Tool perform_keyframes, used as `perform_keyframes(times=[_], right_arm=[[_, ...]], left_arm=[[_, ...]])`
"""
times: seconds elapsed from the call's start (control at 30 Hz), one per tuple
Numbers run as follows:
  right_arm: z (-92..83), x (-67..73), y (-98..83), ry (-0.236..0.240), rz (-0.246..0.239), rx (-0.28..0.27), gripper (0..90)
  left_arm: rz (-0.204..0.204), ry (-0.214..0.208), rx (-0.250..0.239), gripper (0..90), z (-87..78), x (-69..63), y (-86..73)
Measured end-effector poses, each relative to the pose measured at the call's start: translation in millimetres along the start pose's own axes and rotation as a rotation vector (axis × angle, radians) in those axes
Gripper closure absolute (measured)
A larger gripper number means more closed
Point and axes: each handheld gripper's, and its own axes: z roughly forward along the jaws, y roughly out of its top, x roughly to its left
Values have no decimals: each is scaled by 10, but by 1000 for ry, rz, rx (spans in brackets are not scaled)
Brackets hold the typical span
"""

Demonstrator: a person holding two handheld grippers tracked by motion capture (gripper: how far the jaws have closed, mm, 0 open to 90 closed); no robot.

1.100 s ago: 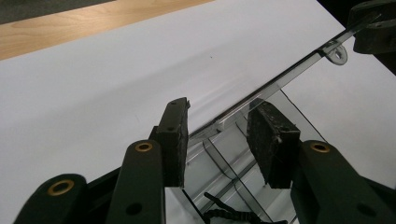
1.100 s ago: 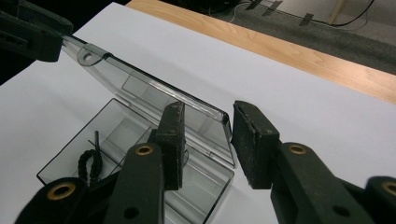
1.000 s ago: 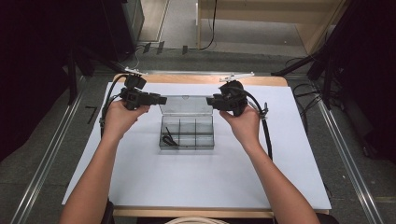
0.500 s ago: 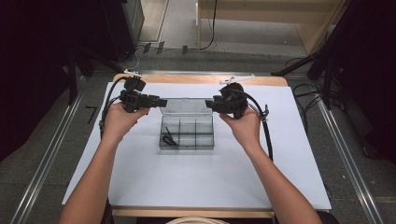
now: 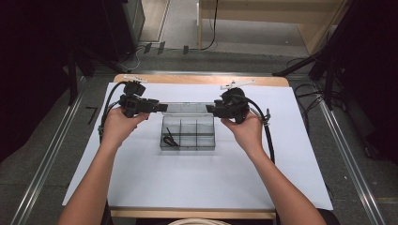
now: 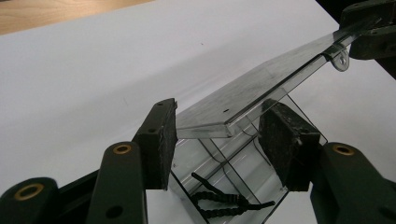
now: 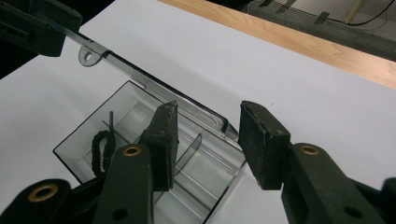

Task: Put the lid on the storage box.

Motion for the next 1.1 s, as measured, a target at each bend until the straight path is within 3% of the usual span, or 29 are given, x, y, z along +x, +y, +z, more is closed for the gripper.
perform_keyframes(times=[1.1], right_arm=[[-48,43,-152,38,15,-22,544]], left_arm=[[-5,10,-10,426,-7,-29,-179]])
